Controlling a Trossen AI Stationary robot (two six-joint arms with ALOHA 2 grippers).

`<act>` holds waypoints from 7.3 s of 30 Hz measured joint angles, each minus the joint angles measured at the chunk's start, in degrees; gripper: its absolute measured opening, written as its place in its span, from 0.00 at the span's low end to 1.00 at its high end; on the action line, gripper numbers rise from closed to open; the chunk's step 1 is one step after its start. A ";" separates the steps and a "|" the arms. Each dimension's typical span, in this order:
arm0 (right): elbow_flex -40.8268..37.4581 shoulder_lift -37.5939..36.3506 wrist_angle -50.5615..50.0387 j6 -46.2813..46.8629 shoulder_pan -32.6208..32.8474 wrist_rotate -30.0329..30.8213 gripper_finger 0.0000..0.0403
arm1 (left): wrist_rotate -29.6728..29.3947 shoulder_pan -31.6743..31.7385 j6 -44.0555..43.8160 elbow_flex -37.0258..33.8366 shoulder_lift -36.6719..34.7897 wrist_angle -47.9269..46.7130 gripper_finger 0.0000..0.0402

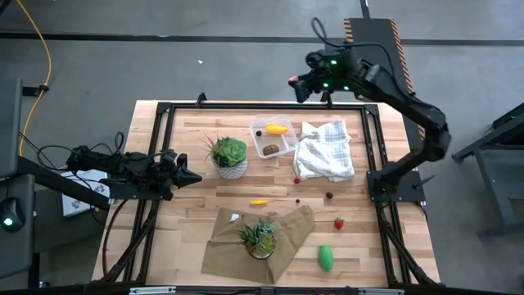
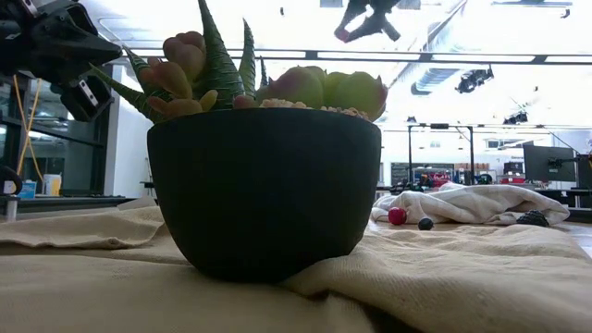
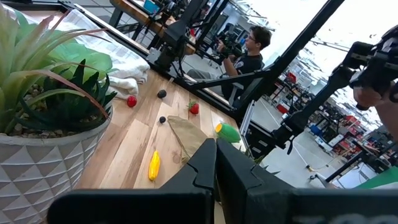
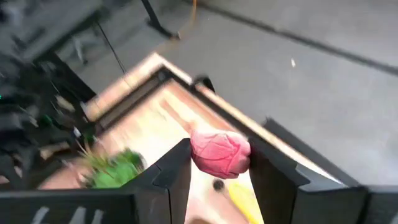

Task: Pick and placing Produce into tupperware
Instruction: Put the pink peach into the transparent bin, then put the red strawberry into the transparent bin

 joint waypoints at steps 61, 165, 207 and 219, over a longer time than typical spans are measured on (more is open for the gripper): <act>6.82 37.60 -16.20 -0.62 8.44 -4.58 0.33 | 0.04 -0.01 0.00 0.00 0.00 0.00 0.00; -56.98 -57.20 -11.87 20.65 19.68 -21.43 0.49 | 0.04 -0.02 0.17 0.00 0.00 0.02 0.00; -56.32 -13.88 -4.62 92.20 71.30 4.85 0.49 | 0.04 0.00 0.17 0.00 -0.02 0.02 0.00; -54.77 -5.48 -2.74 93.07 71.30 4.49 0.49 | 0.04 0.00 0.17 0.00 -0.01 0.02 0.00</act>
